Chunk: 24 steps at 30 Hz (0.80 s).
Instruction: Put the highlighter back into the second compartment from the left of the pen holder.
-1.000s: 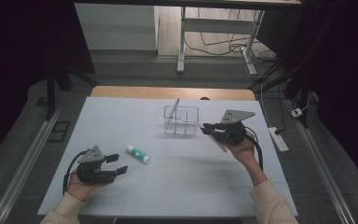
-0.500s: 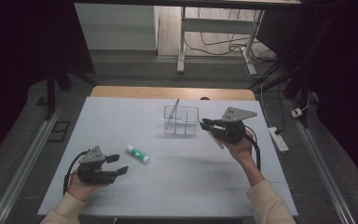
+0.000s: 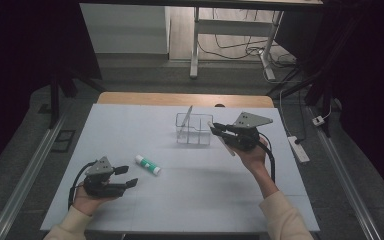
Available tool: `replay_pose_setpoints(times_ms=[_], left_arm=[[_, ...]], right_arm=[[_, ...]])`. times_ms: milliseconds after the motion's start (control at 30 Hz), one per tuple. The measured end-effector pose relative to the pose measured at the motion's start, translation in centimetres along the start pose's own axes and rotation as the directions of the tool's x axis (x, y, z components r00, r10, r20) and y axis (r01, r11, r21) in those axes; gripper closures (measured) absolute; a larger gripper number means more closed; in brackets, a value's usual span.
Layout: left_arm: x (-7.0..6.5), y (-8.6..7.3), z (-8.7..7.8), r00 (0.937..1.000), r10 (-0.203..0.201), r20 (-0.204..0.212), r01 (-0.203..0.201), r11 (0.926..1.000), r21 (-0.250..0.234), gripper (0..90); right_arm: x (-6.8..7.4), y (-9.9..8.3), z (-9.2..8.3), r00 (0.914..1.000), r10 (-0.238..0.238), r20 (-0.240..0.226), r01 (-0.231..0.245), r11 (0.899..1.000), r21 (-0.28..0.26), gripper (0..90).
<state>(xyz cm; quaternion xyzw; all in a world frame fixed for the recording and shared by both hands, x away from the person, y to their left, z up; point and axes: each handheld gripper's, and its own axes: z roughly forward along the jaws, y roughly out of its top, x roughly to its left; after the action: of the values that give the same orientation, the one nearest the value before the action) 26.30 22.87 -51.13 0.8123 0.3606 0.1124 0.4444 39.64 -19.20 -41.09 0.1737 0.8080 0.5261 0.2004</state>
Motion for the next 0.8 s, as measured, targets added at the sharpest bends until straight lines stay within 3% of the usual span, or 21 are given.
replay_pose_setpoints(times_ms=[333, 800], left_arm=[[0.0, 0.0, 0.1, 1.0000, 0.004, 0.001, -0.004, 1.0000, 0.004, 36.6], [-0.1, 0.0, 0.1, 1.0000, 0.005, -0.003, -0.005, 1.0000, 0.003, 36.6]], right_arm=[[-0.4, 0.6, 1.0, 0.9991, 0.030, 0.030, -0.028, 0.999, -0.040, 77.6], [-1.0, 2.0, 1.9, 0.9978, 0.056, 0.034, -0.053, 0.995, -0.082, 77.6]])
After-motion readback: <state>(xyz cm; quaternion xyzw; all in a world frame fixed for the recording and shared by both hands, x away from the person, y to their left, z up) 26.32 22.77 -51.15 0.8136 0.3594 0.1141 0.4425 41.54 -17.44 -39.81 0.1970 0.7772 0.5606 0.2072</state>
